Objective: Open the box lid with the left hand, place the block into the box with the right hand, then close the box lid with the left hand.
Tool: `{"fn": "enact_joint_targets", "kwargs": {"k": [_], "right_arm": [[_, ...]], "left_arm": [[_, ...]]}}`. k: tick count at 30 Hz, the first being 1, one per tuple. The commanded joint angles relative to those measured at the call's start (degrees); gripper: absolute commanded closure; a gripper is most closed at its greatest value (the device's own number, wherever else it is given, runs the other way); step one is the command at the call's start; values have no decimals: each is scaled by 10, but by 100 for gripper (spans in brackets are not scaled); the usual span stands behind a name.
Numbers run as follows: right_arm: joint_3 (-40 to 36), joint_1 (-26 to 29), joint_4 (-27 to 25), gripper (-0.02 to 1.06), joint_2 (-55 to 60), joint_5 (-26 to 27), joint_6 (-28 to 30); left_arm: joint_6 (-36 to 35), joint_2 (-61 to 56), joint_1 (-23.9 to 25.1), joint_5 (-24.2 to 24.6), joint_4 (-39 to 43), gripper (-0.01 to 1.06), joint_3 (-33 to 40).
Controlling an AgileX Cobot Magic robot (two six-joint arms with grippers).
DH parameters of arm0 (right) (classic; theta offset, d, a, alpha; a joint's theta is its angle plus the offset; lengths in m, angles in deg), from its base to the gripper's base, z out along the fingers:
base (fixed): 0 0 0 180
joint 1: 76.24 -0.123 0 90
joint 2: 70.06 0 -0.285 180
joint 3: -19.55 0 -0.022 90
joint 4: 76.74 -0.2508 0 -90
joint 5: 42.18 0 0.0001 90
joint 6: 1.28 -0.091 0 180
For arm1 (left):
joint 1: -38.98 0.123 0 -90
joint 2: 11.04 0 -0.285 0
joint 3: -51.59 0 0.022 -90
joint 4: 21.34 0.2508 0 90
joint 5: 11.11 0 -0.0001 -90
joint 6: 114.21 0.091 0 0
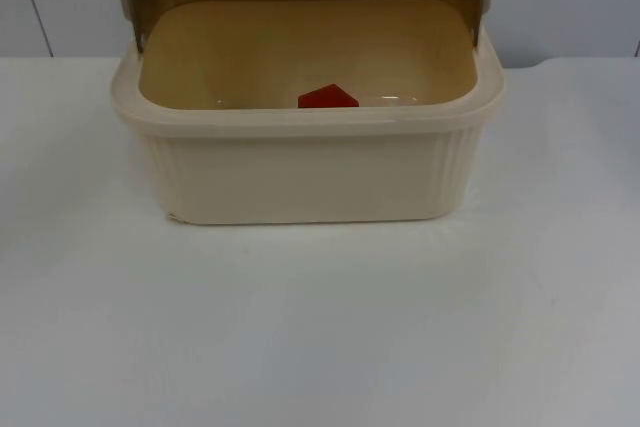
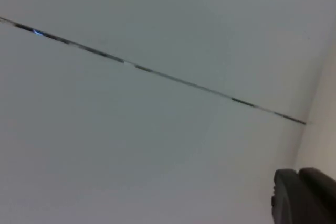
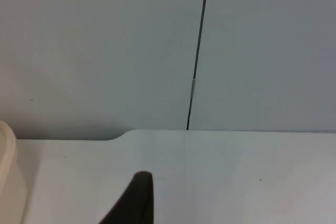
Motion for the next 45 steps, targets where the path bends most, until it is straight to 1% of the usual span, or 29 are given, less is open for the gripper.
{"fn": "enact_joint_targets", "kwargs": {"k": [1, 4, 6, 8, 9, 10, 11, 12, 13, 15, 16, 17, 18, 19, 22, 24, 28, 32, 35, 38, 45], "right_arm": [[3, -2, -4, 1, -2, 2, -1], [3, -2, -4, 1, -2, 2, -1], [3, -2, -4, 1, -2, 2, -1], [3, -2, -4, 1, -2, 2, -1], [3, -2, -5, 1, -2, 2, -1], [3, -2, -11, 1, -2, 2, -1], [3, -2, -18, 1, -2, 2, -1], [3, -2, -24, 1, -2, 2, -1], [3, -2, -24, 1, -2, 2, -1], [3, -2, -24, 1, -2, 2, -7], [3, -2, -24, 1, -2, 2, -7], [3, -2, -24, 1, -2, 2, -7], [3, -2, -24, 1, -2, 2, -7], [3, -2, -24, 1, -2, 2, -7], [3, -2, -24, 1, -2, 2, -7], [3, -2, -26, 1, -2, 2, -7], [3, -2, -37, 1, -2, 2, -7], [3, -2, -37, 1, -2, 2, -7], [3, -2, -37, 1, -2, 2, -7], [3, -2, -37, 1, -2, 2, -7], [3, -2, -37, 1, -2, 2, -7]], "left_arm": [[-2, 0, 1, -25, -12, 105, -4], [-2, 0, 1, -58, -44, 105, -4], [-4, 0, 1, -49, -84, 105, -4], [-4, 1, 1, -45, -97, 105, -4], [-1, 4, 1, -41, -109, 105, -4], [17, 7, 1, -38, -119, 105, -4], [60, 10, 1, -27, -139, 105, -4], [124, 10, 1, -11, -189, 105, -4], [124, 10, 1, -11, -189, 105, -4], [265, 10, 12, 32, -349, 105, -4], [334, 10, 23, 64, -418, 105, -4], [368, 12, 38, 80, -478, 105, -4], [368, 12, 38, 80, -478, 105, -4], [373, 13, 48, 82, -504, 105, -4], [365, 15, 67, 78, -506, 105, -4], [357, 17, 68, 79, -501, 105, -4], [318, 38, 68, 80, -480, 105, -4], [314, 50, 68, 79, -477, 105, -4], [314, 57, 68, 60, -473, 105, -4], [314, 59, 68, 55, -473, 105, -4], [314, 60, 68, 60, -466, 105, -4]]}}
